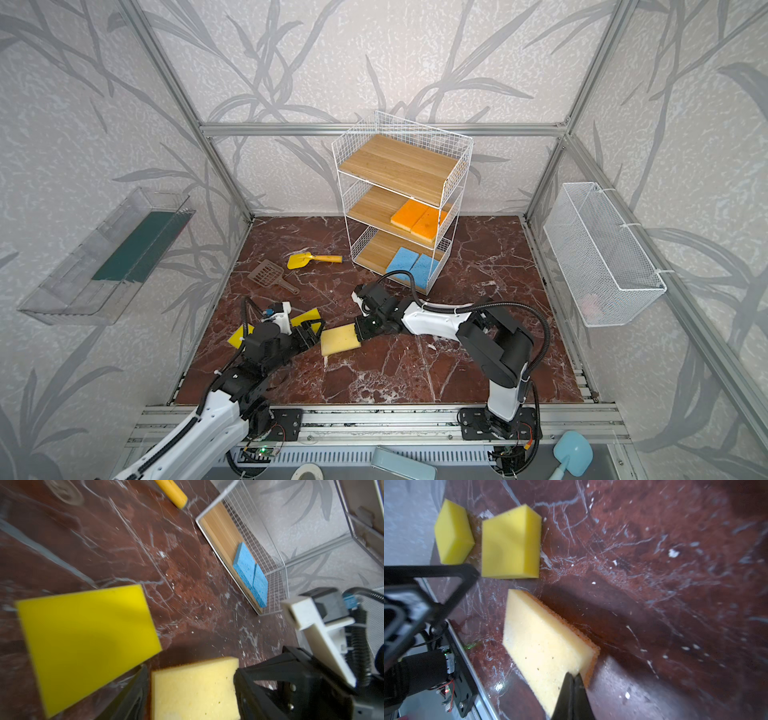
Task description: Place and organize the cleaning sponges onto the shelf
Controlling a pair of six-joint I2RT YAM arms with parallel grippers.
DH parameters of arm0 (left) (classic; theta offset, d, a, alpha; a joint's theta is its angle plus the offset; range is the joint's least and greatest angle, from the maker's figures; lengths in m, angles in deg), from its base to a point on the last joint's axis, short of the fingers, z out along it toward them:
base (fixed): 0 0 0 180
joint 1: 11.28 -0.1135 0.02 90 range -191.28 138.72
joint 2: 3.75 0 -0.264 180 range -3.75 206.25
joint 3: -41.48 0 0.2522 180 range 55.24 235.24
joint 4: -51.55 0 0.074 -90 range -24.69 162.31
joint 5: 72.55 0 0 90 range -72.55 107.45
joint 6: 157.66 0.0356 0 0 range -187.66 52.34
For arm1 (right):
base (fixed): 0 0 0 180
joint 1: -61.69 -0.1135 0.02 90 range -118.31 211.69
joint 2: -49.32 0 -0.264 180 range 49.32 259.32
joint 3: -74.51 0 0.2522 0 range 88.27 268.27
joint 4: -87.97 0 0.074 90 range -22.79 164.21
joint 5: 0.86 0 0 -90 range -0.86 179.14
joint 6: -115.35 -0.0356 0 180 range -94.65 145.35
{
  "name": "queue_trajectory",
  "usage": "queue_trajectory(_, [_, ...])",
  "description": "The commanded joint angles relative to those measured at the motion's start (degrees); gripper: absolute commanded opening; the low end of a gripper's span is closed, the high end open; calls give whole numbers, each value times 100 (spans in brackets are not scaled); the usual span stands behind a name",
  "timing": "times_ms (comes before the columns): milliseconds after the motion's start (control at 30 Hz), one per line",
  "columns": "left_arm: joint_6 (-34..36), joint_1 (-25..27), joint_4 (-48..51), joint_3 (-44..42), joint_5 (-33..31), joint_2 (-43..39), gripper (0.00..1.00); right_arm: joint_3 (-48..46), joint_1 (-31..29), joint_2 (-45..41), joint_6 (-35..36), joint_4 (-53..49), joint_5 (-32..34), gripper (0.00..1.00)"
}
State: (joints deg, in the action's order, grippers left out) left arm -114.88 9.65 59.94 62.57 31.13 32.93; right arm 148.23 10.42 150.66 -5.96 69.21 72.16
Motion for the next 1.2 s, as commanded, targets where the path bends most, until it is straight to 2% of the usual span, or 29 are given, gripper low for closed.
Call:
queue_trajectory(0, [-6, -24, -1365, 132, 1086, 577, 70, -273, 238, -632, 191, -28, -58, 4])
queue_trajectory(100, [-92, -19, -1837, 276, 1493, 1012, 72, -503, 467, -1080, 243, -34, -146, 4])
queue_trajectory(333, [-614, -23, -2793, 378, 1865, 1456, 77, -1012, 871, -2089, 430, -7, -304, 2])
queue_trajectory(533, [-809, -19, -3313, 560, 2043, 1739, 78, -1264, 1211, -2521, 471, 253, -908, 1])
queue_trajectory(767, [-1151, -15, -4126, 673, 2393, 2296, 77, -1440, 1493, -2500, 242, 816, -1686, 1])
queue_trajectory(1033, [-1207, 152, -4604, 961, 2925, 2925, 74, -1587, 1601, -2138, -258, 1739, -2061, 0])
queue_trajectory(1100, [-1245, 194, -4705, 988, 2930, 3012, 71, -1558, 1602, -2063, -286, 1787, -2131, 0])
queue_trajectory(1167, [-1246, 234, -4736, 1045, 2934, 3097, 61, -1556, 1603, -2033, -312, 1844, -2157, 0])
